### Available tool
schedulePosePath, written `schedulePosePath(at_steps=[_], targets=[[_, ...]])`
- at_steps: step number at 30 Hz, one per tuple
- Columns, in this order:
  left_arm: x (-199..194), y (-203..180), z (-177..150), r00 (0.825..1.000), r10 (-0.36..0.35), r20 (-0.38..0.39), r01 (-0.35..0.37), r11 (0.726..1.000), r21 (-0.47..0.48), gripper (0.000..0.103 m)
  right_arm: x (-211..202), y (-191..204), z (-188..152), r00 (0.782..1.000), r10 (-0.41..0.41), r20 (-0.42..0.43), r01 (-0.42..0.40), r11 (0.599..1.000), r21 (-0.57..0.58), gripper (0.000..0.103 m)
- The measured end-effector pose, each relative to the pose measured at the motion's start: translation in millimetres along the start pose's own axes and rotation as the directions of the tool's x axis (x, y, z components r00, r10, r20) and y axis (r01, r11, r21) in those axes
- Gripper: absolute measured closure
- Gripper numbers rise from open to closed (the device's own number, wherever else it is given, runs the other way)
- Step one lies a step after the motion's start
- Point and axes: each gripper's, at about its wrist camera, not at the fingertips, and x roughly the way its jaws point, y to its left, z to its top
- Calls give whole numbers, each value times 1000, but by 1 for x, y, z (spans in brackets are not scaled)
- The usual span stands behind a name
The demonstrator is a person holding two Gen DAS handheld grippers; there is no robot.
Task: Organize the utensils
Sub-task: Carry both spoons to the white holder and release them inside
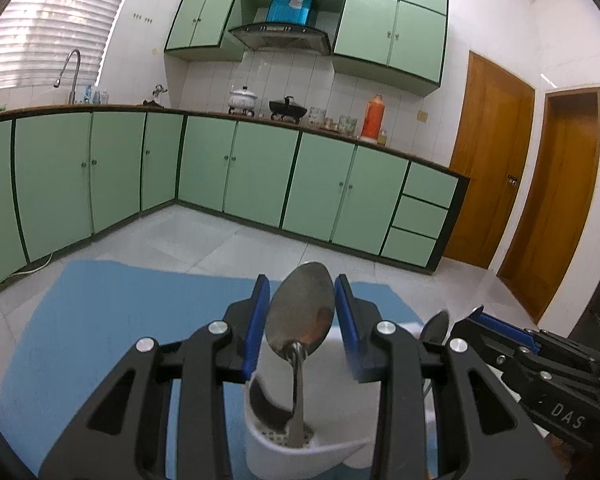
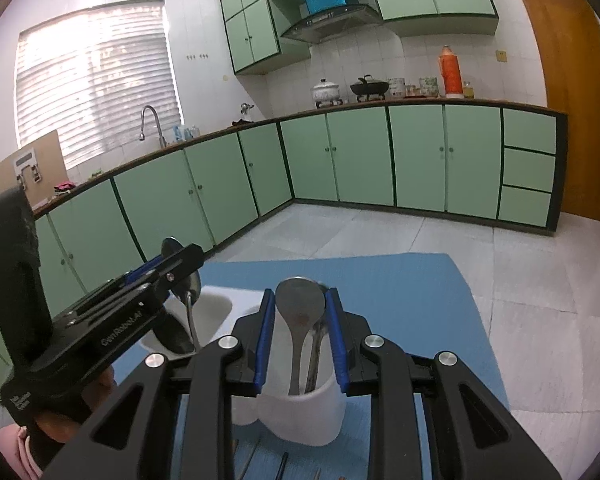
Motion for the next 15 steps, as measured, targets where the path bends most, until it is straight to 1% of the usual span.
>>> schedulePosePath(at_steps=[6,8,9,10,11,12,13,15], targets=[[-1,5,-8,1000,9,-25,-9,1000,-4,68,3,3,-9,1000,-2,-31,1,1000,-11,77],[-4,7,-8,1000,12,-25,-12,1000,-6,62,2,2,-11,1000,-6,-30,6,1000,-11,77],[-5,6,-7,1000,13,-23,-13,1000,-6,61,-1,1,-12,1000,-7,-22,6,1000,-7,76],[-8,7,-6,1000,11,-20,-11,1000,-7,57,-4,0,-11,1000,-9,-12,9,1000,-3,73],[-12,8,-5,1000,13,-11,-13,1000,-10,49,-7,0,-10,1000,-11,-3,11,1000,-1,69],[-15,7,-4,1000,14,-3,-14,1000,-12,45,-12,0,-8,1000,-18,15,18,1000,1,60],[-19,8,-2,1000,15,9,-15,1000,-16,40,-17,-1,-8,999,-24,28,24,1000,-1,58],[-26,8,2,1000,12,21,-12,1000,-23,39,-24,-3,-6,999,-32,42,33,999,-4,58]])
